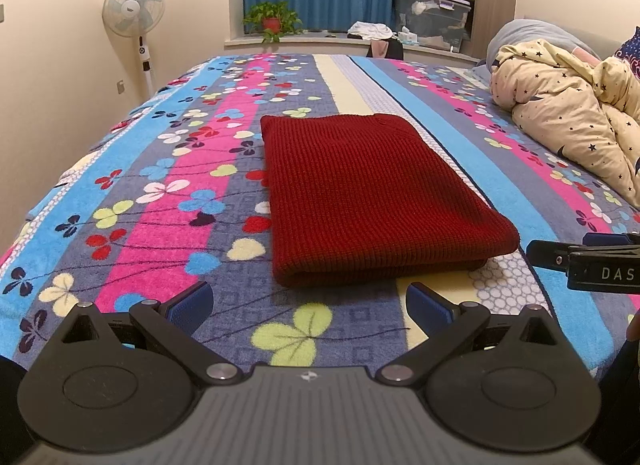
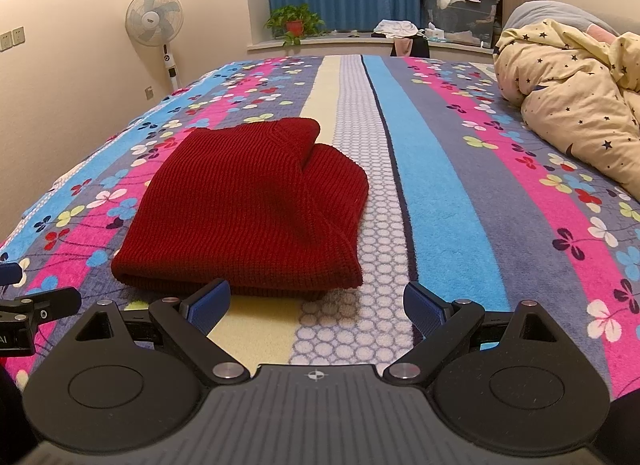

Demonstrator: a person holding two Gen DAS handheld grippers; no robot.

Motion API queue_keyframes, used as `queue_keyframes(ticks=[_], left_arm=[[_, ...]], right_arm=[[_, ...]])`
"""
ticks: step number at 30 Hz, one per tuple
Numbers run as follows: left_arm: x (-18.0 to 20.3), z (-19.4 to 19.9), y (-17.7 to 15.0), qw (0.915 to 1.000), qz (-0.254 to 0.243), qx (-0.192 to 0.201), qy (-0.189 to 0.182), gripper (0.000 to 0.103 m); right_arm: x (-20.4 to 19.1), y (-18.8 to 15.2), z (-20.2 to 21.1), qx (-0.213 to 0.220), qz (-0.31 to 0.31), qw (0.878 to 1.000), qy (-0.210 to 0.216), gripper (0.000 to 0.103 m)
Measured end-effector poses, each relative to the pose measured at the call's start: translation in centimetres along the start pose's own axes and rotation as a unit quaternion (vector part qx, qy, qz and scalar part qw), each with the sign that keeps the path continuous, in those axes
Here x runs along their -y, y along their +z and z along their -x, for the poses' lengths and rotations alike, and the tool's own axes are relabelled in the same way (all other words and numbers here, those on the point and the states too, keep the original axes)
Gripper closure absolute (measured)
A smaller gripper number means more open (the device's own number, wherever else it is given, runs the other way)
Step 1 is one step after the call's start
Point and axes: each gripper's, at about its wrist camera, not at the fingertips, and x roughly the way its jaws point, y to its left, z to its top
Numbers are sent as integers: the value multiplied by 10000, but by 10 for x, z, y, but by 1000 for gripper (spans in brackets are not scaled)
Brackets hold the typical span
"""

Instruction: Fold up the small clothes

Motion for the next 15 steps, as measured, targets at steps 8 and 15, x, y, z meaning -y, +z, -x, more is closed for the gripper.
queue_keyframes(ticks=[8, 15], left_arm=[[0, 0, 0, 10000, 4, -2, 7, 0], [-1, 0, -1, 10000, 10, -8, -1, 0]], right_arm=[[-1, -3, -1, -15, -3, 10000, 4, 9], [0, -5, -2, -43, -8, 10000, 9, 9]])
